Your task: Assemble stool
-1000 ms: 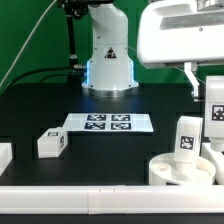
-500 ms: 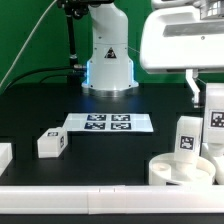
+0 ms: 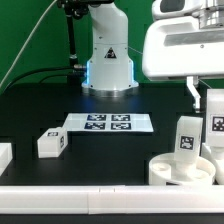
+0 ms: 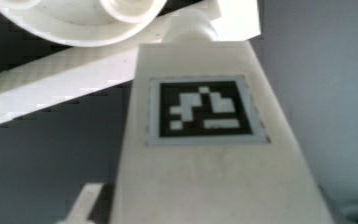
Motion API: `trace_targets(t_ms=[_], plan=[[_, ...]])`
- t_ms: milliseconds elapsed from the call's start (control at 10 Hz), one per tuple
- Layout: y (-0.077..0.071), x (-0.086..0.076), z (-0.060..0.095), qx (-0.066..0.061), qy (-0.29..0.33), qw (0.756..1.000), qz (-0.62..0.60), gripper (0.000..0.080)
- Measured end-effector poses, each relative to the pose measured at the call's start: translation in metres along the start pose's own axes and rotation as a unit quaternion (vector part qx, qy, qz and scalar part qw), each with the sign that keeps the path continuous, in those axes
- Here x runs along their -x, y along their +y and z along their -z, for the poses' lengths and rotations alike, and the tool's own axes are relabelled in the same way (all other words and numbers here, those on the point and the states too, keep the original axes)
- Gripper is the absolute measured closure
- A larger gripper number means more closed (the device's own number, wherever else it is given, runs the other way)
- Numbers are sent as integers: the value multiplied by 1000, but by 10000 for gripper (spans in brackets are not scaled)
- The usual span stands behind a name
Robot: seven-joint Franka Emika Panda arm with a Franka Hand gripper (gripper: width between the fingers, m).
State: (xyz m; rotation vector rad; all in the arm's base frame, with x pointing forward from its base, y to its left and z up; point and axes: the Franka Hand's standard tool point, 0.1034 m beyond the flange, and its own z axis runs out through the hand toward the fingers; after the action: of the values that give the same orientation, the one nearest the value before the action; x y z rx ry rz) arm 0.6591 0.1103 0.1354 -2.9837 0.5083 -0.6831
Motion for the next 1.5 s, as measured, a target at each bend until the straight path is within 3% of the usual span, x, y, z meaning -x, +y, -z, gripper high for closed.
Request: trace_targets(t_ms=[100, 200, 400, 500, 900, 1500], plan=[[-2, 5, -3, 6, -7, 1000, -2, 459], [-5, 16, -9, 22, -14, 999, 21, 459], [16, 10, -7, 48, -2, 998, 51, 459], [20, 11, -9, 53, 0, 997, 62, 459], [25, 14, -17, 56, -3, 996, 67, 459], [17, 23, -32, 52, 0, 996, 74, 459]])
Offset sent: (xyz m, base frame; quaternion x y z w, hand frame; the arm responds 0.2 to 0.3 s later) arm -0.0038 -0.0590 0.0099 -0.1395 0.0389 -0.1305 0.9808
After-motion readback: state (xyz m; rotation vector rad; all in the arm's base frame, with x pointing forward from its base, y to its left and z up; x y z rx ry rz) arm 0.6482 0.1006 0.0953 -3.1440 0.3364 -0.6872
